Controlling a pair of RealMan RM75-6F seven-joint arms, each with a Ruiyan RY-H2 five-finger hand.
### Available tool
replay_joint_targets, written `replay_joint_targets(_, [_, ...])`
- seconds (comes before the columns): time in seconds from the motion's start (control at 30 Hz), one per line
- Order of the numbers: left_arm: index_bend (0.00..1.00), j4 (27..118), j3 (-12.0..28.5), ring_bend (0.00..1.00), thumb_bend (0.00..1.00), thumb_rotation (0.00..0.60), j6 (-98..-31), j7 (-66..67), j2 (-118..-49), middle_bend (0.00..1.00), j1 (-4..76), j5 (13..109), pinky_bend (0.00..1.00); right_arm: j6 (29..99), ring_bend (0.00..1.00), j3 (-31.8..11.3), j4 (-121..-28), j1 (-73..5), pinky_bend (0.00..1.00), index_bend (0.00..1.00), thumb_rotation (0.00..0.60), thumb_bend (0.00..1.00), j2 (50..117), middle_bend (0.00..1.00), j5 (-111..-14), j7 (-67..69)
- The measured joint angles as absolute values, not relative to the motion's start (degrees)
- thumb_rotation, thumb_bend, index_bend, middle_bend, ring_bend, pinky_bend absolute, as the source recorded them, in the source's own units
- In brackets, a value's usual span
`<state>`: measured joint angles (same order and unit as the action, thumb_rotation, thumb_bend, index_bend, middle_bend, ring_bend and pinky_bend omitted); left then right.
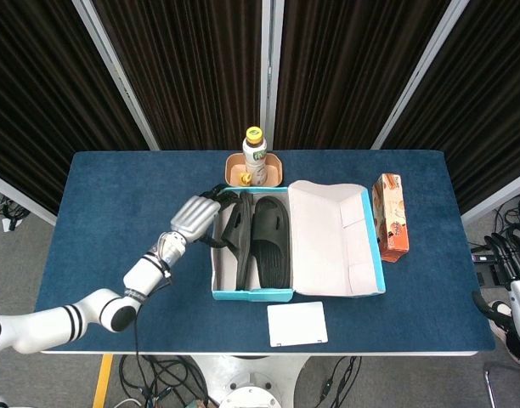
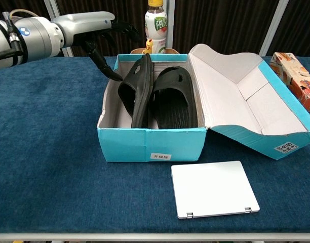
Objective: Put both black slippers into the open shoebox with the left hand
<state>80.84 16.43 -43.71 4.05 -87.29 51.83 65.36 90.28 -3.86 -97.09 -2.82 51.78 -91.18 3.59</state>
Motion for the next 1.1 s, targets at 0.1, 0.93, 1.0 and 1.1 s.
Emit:
replay_joint_targets(0.1, [0.24,79.89,15.91,0.00,0.26,0.600,-42.02,5.29,-87.76,0.17,53.56,65.07,0.21,90.06,0.00,-3.91,-97.08,-2.92,0.07,0.01,0.600,0.16,51.83,0.09,-91.05,3.55])
replay_joint_targets(0.93, [0.23,77.37,13.22,0.00,0.26,0.600,-38.38,9.73,-89.39,0.17,58.28,56.11,0.21,90.44,0.00,-3.93,-96.36,-2.45,0.07,0.01,0.600,0.16,52.01,0.09,-90.52,4.42])
replay_joint_targets(1.0, [0.23,79.13,13.81,0.00,0.26,0.600,-40.51,8.08,-88.09,0.17,57.05,56.80,0.21,90.54,0.00,-3.91,-96.27,-2.36,0.07,0.01,0.600,0.16,51.98,0.09,-90.51,4.60])
replay_joint_targets(1.1, [0.23,82.48,14.54,0.00,0.26,0.600,-44.48,4.73,-84.80,0.17,54.08,58.75,0.21,90.72,0.00,-3.88,-96.03,-2.22,0.07,0.01,0.600,0.16,52.03,0.09,-90.52,4.99])
